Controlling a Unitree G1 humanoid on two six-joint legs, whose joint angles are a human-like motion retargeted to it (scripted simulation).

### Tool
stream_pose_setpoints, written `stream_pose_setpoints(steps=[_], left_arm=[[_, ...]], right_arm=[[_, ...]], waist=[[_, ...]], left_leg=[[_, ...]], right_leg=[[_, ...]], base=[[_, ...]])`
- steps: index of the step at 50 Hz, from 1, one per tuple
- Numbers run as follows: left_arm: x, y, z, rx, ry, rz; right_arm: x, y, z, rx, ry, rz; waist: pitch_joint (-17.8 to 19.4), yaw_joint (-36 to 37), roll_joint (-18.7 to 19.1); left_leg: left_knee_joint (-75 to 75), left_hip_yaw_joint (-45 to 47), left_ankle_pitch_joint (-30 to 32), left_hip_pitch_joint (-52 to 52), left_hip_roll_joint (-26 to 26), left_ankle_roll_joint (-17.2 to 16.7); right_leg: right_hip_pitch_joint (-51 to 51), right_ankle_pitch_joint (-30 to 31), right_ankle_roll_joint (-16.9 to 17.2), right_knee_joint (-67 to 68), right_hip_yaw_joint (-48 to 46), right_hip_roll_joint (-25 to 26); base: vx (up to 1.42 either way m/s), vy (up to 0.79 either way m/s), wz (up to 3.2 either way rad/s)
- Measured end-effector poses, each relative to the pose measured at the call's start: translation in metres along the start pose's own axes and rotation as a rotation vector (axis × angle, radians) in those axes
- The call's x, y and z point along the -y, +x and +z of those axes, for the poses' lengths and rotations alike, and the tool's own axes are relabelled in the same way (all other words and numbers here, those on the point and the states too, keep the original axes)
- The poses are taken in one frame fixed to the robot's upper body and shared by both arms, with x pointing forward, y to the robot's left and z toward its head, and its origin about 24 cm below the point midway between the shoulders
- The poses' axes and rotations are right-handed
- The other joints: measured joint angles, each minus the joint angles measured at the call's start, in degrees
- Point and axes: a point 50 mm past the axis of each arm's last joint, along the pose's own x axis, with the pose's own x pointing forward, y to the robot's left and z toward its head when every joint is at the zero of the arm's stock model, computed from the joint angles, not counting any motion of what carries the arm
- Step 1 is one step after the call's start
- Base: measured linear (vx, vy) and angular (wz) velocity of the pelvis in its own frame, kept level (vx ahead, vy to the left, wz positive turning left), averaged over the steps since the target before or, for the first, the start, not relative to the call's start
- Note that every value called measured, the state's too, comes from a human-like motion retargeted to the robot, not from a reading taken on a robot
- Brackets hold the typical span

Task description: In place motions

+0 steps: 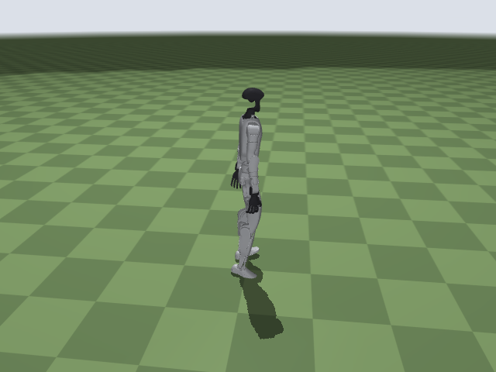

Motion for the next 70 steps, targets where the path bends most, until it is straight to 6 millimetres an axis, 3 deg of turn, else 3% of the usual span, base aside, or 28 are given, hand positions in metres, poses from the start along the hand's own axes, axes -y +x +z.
stream_pose_setpoints(steps=[5,10,12,14,17,20,27,32,38,45,52,57,63,70], left_arm=[[-0.018,-0.005,0.002,-0.017,-0.028,0.048],[-0.030,-0.008,0.013,0.018,-0.049,0.094],[-0.035,-0.010,0.019,0.045,-0.057,0.099],[-0.043,-0.013,0.027,0.071,-0.065,0.112],[-0.056,-0.019,0.039,0.105,-0.070,0.148],[-0.067,-0.025,0.054,0.136,-0.064,0.186],[-0.065,-0.036,0.107,0.284,-0.015,0.181],[-0.068,-0.052,0.145,0.386,0.063,0.199],[-0.082,-0.075,0.179,0.462,0.144,0.280],[-0.107,-0.112,0.216,0.545,0.215,0.395],[-0.107,-0.156,0.264,0.691,0.297,0.468],[-0.102,-0.184,0.291,0.843,0.245,0.511],[-0.112,-0.211,0.304,0.968,0.135,0.529],[-0.157,-0.253,0.297,1.056,-0.005,0.647]], right_arm=[[0.008,-0.001,0.001,0.011,0.005,-0.022],[0.013,-0.003,-0.024,-0.059,0.064,-0.035],[0.016,-0.004,-0.033,-0.079,0.088,-0.046],[0.021,-0.005,-0.038,-0.086,0.107,-0.066],[0.032,-0.007,-0.042,-0.086,0.135,-0.099],[0.046,-0.010,-0.047,-0.089,0.167,-0.144],[0.083,-0.022,-0.065,-0.085,0.299,-0.268],[0.095,-0.031,-0.089,-0.128,0.374,-0.328],[0.088,-0.041,-0.128,-0.247,0.464,-0.324],[0.084,-0.052,-0.153,-0.360,0.544,-0.344],[0.054,-0.069,-0.200,-0.543,0.576,-0.316],[0.038,-0.084,-0.228,-0.660,0.574,-0.316],[0.046,-0.086,-0.228,-0.666,0.589,-0.400],[0.071,-0.067,-0.185,-0.548,0.582,-0.519]], waist=[[1.43,-1.95,-0.28],[0.51,-0.16,-0.23],[0.18,0.28,-1.03],[0.42,-0.22,-2.53],[1.71,-1.19,-3.51],[3.62,-1.61,-4.05],[10.27,-2.87,-3.10],[15.45,-3.89,-3.19],[21.84,-6.11,-5.14],[30.04,-9.73,-9.07],[30.75,-13.41,-11.22],[30.75,-14.86,-12.40],[30.75,-19.48,-14.53],[30.75,-27.93,-20.28]], left_leg=[[-0.62,0.96,0.17,0.36,1.61,0.25],[-0.94,1.39,0.58,-0.26,2.91,0.39],[-1.00,1.34,0.87,-0.74,2.58,0.30],[-0.95,1.03,1.26,-1.23,1.59,0.15],[-0.74,0.12,2.04,-1.70,1.73,-0.28],[-0.50,0.00,2.91,-2.01,2.25,-0.54],[-1.03,3.31,5.71,-3.52,5.43,-1.61],[-1.85,7.01,7.31,-3.81,7.66,-1.89],[-2.23,9.92,8.38,-3.48,9.53,-2.33],[-3.14,14.55,9.28,-3.93,11.44,-2.24],[-2.88,16.55,10.70,-11.81,12.56,-1.79],[-2.88,18.39,11.21,-17.15,13.48,-1.63],[-2.82,21.20,11.51,-23.17,15.32,-1.69],[-3.09,24.51,11.25,-29.40,16.86,-2.02]], right_leg=[[-0.61,0.54,-2.80,2.09,-2.31,-1.58],[-1.50,5.91,-6.41,1.05,-2.02,-4.41],[-1.73,10.09,-4.88,-0.06,-0.72,-5.84],[-1.37,11.19,0.17,-1.49,0.31,-7.30],[-0.80,8.17,-0.01,-3.01,0.50,-7.25],[0.09,6.06,-2.71,-5.59,-2.89,-6.31],[-4.58,5.38,-3.85,-5.86,0.75,-4.63],[-8.24,5.71,-5.28,-6.06,3.44,-2.47],[-11.44,6.74,-7.33,-6.70,6.94,-0.12],[-15.95,8.29,-10.16,-7.33,11.94,3.30],[-25.23,10.31,-12.08,-8.14,14.18,4.83],[-32.01,11.87,-12.55,-8.76,15.73,6.36],[-39.55,13.44,-12.82,-9.39,17.34,9.00],[-47.97,16.18,-12.90,-10.21,18.62,12.15]], base=[[-0.04,-0.04,-0.10],[0.03,-0.10,-0.09],[0.01,-0.22,0.09],[-0.08,-0.22,0.28],[-0.10,-0.35,0.24],[-0.14,-0.29,0.05],[-0.25,-0.32,-0.31],[-0.29,-0.27,-0.81],[-0.27,-0.27,-0.77],[-0.34,-0.21,-0.85],[-0.27,-0.19,-0.36],[-0.22,-0.08,-0.54],[-0.13,-0.01,-0.58],[-0.08,0.10,-0.63]])
